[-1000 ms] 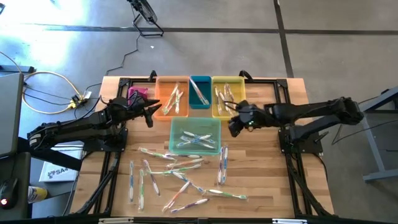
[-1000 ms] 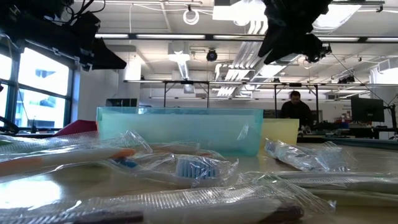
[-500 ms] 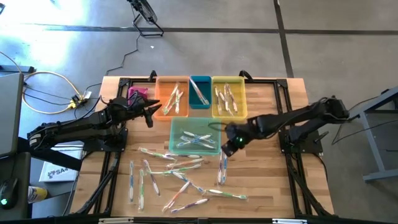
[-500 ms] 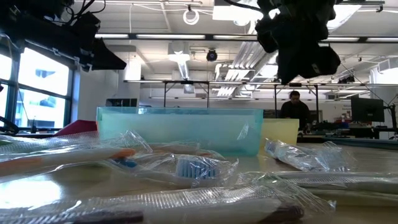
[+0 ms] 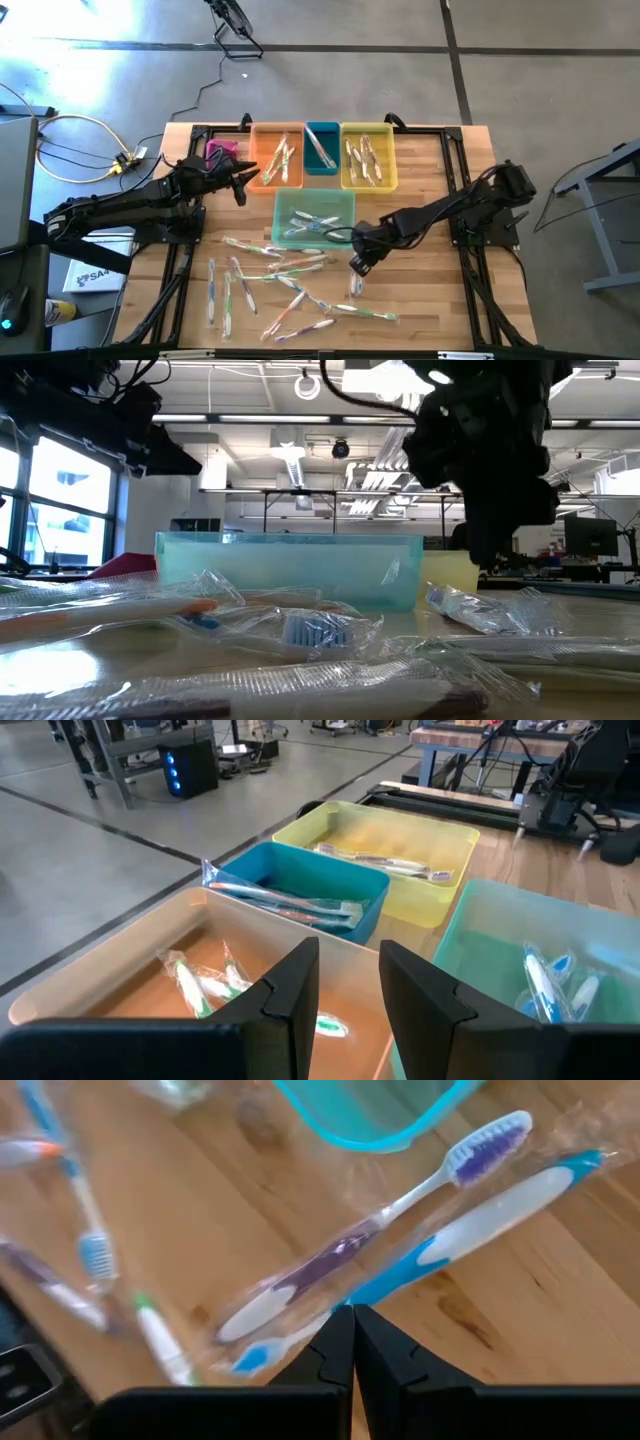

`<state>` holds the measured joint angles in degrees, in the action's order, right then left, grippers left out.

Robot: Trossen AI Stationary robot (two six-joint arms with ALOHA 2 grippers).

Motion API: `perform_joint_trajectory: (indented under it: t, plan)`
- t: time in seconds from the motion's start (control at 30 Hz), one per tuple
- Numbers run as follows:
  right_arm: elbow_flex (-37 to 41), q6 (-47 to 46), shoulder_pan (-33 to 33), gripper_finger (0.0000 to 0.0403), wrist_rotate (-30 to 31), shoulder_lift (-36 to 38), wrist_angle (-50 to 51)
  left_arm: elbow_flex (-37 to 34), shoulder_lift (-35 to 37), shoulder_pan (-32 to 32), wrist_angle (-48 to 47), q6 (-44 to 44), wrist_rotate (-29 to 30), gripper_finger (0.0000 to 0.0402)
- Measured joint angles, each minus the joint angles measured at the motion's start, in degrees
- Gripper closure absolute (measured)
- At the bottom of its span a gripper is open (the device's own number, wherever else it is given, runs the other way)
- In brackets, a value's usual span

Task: Pick & Place Toothbrushes
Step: Put the blue toothbrush into the green bin

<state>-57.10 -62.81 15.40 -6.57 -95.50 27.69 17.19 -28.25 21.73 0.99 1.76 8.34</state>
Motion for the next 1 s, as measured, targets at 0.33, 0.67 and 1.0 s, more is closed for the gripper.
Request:
perform_joint_trajectory:
  t: [0.33, 0.67, 1.0]
  plan:
    - [0.0, 1.4, 0.7, 0.0401, -4.3, -6.6, -7.9, 0.0, 0.0, 0.0, -3.2, 0.2, 0.0, 0.0297]
    - [0.0, 1.1, 1.2, 0.0401, -5.2, -7.0, 0.9, 0.0, 0.0, 0.0, -3.3, 1.5, 0.0, 0.0297]
    - [-0.2, 4.6, 1.1, 0.0401, 0.3, -6.8, 11.6, 0.0, 0.0, 0.0, -3.3, 1.5, 0.0, 0.0297]
